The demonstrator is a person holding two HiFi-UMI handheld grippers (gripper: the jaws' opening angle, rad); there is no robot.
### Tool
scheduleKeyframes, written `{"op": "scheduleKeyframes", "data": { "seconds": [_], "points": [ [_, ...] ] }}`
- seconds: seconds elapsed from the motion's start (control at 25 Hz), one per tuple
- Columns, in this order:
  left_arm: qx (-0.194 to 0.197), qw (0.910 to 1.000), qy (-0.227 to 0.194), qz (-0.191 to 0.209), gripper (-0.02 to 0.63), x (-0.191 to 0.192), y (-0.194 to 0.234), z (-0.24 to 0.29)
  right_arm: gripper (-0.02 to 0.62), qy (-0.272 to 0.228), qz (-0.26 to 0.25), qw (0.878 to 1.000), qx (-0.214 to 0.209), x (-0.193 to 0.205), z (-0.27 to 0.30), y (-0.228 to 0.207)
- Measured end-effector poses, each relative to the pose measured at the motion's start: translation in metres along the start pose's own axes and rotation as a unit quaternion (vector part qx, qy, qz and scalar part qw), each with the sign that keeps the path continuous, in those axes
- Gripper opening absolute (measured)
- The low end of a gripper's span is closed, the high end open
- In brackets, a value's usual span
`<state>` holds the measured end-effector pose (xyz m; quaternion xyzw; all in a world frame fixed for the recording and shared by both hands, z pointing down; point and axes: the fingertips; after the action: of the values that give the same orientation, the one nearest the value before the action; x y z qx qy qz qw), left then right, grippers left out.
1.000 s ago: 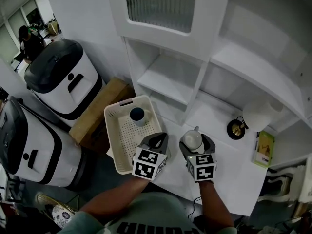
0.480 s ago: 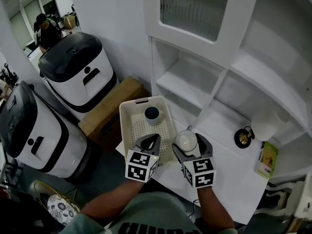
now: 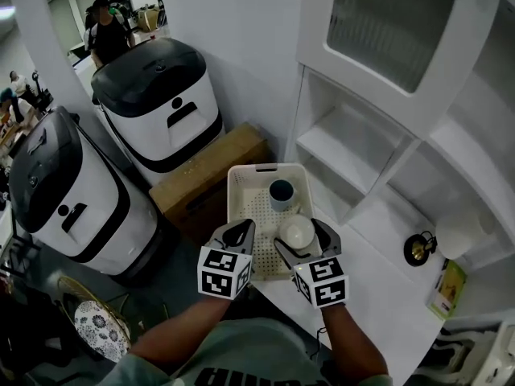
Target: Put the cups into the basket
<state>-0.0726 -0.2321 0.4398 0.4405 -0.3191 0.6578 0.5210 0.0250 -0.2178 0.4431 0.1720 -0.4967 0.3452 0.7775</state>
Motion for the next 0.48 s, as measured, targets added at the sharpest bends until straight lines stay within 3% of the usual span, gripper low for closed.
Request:
{"op": "scheduleKeyframes", "data": {
  "seconds": [0.48],
  "points": [
    [-0.035,0.9992,0.007,-0.018,0.003,0.003,0.059,0.012,0.383,0.033,-0.02,0.997,-0.064,-0.002,0.076,0.02]
  ]
}}
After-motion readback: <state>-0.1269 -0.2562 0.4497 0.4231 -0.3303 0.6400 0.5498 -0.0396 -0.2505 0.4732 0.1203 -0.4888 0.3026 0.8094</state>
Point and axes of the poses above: the fingertips, and each gripper's own axes: z forward along the fingers, y to its left, x out of its underside, and after that the axes turned 12 degrees about -x, right-handed
